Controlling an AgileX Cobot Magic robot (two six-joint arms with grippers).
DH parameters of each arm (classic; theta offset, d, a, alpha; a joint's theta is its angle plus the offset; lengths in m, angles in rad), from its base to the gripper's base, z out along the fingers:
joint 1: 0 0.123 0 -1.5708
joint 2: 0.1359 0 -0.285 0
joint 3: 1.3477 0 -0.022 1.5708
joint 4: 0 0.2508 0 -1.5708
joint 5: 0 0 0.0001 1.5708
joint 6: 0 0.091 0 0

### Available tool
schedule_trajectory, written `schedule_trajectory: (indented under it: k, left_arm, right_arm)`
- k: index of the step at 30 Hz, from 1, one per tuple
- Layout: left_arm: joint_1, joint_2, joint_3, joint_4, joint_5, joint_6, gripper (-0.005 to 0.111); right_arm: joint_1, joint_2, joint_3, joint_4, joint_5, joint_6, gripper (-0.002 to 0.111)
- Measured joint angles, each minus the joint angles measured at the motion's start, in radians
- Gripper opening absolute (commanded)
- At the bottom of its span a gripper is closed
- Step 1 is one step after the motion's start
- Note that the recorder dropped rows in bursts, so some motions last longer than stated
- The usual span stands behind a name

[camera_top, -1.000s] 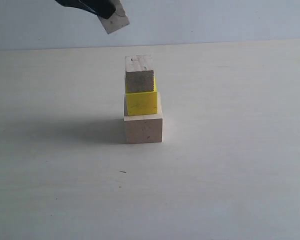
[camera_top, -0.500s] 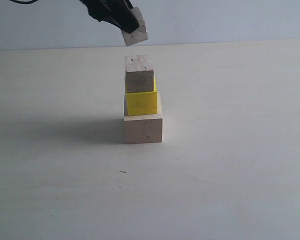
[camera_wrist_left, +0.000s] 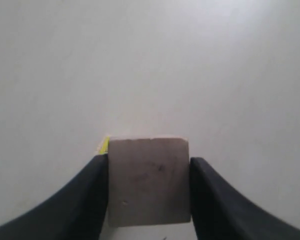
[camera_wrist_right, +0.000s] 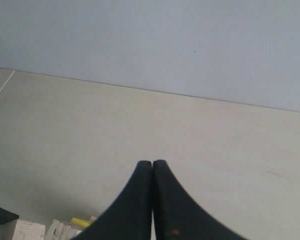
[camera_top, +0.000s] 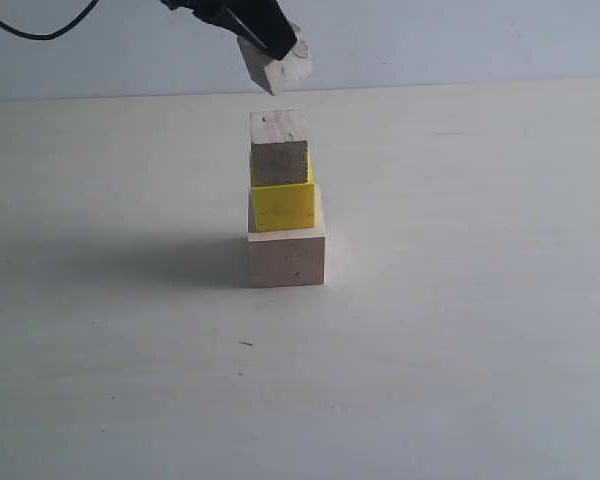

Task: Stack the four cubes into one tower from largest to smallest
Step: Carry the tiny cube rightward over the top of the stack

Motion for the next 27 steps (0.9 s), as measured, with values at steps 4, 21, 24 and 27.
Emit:
schedule_trajectory:
  k: [4, 21, 24, 27]
  left_arm:
    - [-0.021, -0.019, 0.000, 0.068, 0.000, -0.223, 0.000]
    - [-0.254, -0.019, 0.000, 0.552, -0.028, -1.043, 0.000]
    - [-0.311, -0.019, 0.000, 0.702, -0.026, -1.203, 0.000]
    - [-0.336, -0.020, 0.000, 0.720, -0.043, -1.299, 0.000]
  right_arm:
    - [0.000, 0.000, 0.000, 0.002, 0.000, 0.000, 0.000]
    - [0.000, 0.016, 0.000, -0.109, 0.000, 0.025, 0.000]
    - [0.000, 0.052, 0.000, -0.109, 0.000, 0.028, 0.000]
    - [0.000, 0.079, 0.000, -0.109, 0.000, 0.039, 0.000]
